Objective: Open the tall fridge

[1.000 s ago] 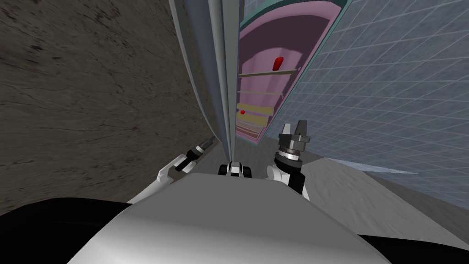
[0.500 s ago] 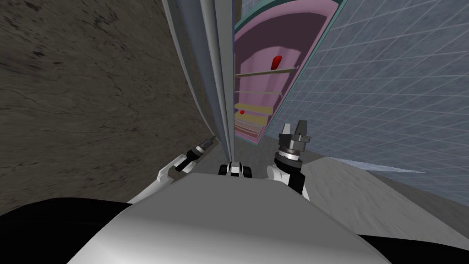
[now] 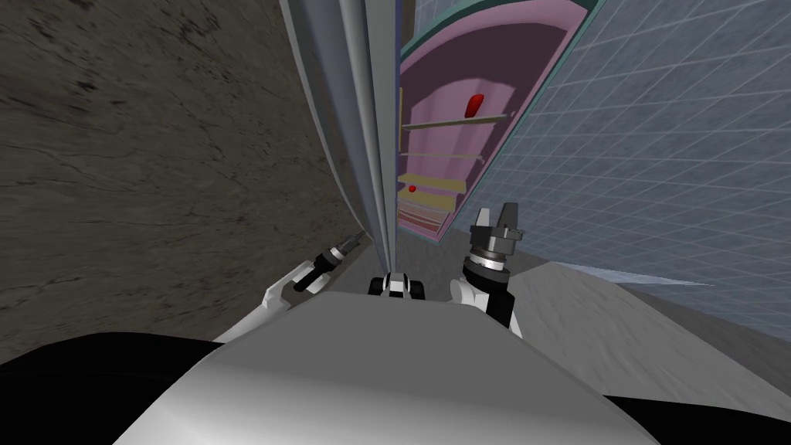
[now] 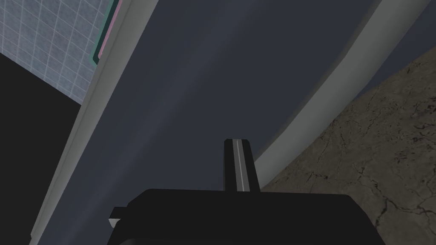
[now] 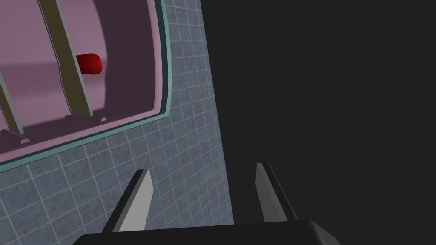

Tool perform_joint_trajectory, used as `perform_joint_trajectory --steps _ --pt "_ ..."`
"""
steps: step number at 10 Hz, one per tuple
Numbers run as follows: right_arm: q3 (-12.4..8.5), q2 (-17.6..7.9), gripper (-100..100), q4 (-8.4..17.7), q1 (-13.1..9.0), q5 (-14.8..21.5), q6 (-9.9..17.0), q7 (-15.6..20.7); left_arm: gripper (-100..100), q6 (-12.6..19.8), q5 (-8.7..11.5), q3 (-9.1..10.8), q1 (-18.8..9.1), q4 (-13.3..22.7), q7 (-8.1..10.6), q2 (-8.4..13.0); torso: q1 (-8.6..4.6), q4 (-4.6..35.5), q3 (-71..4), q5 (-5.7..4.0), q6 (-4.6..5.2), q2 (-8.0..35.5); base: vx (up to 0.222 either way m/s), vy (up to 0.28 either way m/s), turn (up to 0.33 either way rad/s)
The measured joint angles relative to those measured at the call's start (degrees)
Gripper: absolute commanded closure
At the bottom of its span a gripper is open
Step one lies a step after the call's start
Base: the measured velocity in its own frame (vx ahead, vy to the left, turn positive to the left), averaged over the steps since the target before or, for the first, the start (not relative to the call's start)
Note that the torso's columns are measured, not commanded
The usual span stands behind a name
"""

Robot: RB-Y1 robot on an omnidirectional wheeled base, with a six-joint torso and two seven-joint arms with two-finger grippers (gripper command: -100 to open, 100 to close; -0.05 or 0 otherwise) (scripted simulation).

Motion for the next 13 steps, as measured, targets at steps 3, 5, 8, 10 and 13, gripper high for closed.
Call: perform_joint_trajectory --steps 3,5,8,10,13 --pt "0.0 0.0 0 0.0 0.0 0.0 0.0 0.0 100 -0.5 -0.1 -0.36 0.0 -0.1 0.04 0.2 -0.37 0.0 0.0 -0.10 0.01 0.0 -0.001 0.018 0.005" --pt "0.0 0.0 0 0.0 0.0 0.0 0.0 0.0 100 -0.4 -0.1 -0.39 -0.1 -0.1 0.05 0.2 -0.07 0.0 0.0 -0.02 -0.01 0.0 0.002 -0.024 0.003" --pt "0.0 0.0 0 0.0 0.0 0.0 0.0 0.0 100 -0.4 -0.1 -0.39 -0.1 -0.1 0.05 0.2 0.21 0.0 0.0 0.08 0.00 0.0 -0.002 0.027 -0.004" --pt "0.0 0.0 0 0.0 0.0 0.0 0.0 0.0 100 -0.7 -0.1 -0.60 0.1 -0.3 0.07 0.4 0.28 0.0 0.0 0.08 -0.01 0.0 -0.010 0.152 -0.031" --pt "0.0 0.0 0 0.0 0.0 0.0 0.0 0.0 100 -1.7 -0.3 -1.43 -0.1 -0.4 0.28 1.2 0.03 0.0 0.0 0.02 0.00 0.0 -0.008 0.163 -0.036"
